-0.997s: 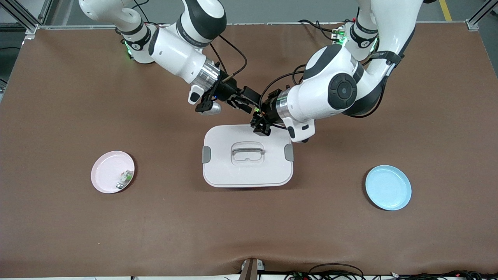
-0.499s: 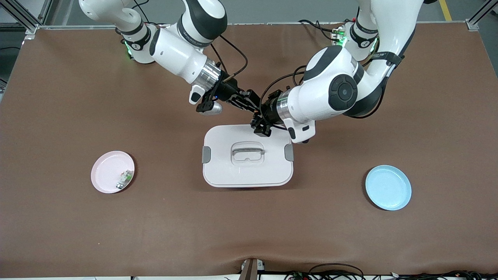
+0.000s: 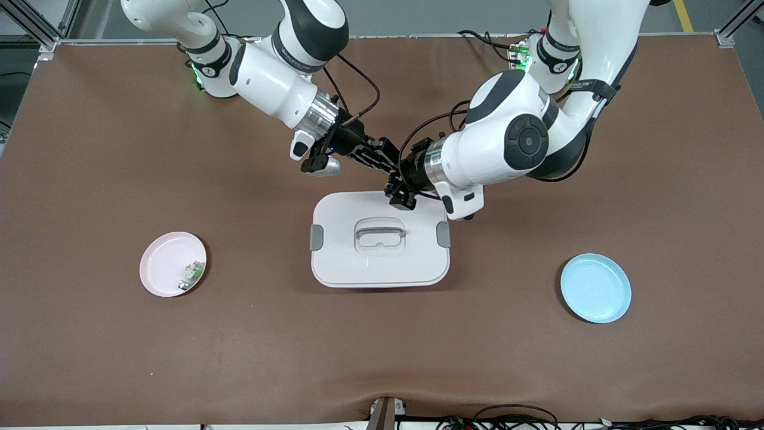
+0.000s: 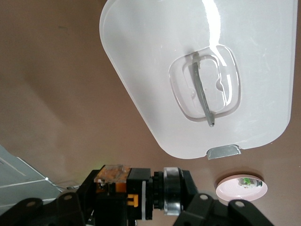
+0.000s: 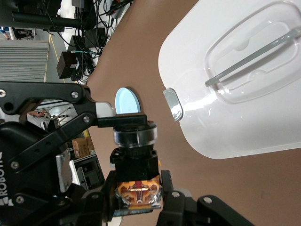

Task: Transfer orange switch to right arm and place
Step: 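Open the left gripper, releasing the switch to the right gripper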

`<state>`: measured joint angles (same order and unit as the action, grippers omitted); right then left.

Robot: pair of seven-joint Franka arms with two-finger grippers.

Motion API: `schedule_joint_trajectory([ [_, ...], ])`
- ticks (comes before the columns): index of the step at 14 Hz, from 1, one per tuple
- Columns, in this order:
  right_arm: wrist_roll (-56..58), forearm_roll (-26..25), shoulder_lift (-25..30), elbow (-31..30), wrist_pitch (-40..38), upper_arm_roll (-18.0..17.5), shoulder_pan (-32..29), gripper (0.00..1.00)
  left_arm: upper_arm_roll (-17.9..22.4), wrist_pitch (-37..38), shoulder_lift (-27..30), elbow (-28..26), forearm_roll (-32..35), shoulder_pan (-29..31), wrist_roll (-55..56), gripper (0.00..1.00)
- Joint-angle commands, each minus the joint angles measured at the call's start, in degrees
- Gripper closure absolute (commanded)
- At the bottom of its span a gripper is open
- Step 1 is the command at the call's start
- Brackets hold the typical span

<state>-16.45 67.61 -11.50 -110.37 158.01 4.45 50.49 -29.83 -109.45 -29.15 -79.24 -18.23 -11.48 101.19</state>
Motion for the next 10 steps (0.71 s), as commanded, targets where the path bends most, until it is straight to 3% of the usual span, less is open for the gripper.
schedule_joint_trajectory([
  [1, -0.3, 1.5, -0.7, 1.5, 0.3, 0.4, 0.7, 1.00, -0.1, 0.1, -0.5, 1.3, -1.3, -0.3, 0.6, 0.46],
  [3, -0.3, 1.6, -0.7, 1.9, -0.1, 0.4, 0.3, 1.00, -0.1, 0.1, -0.2, 1.5, -1.2, -0.3, 0.1, 0.00],
  [10, -1.6, 0.8, 0.2, 1.8, -2.4, 0.8, -0.6, 1.00, 0.2, 0.2, 1.2, 2.4, -1.0, 0.8, 0.3, 0.00],
])
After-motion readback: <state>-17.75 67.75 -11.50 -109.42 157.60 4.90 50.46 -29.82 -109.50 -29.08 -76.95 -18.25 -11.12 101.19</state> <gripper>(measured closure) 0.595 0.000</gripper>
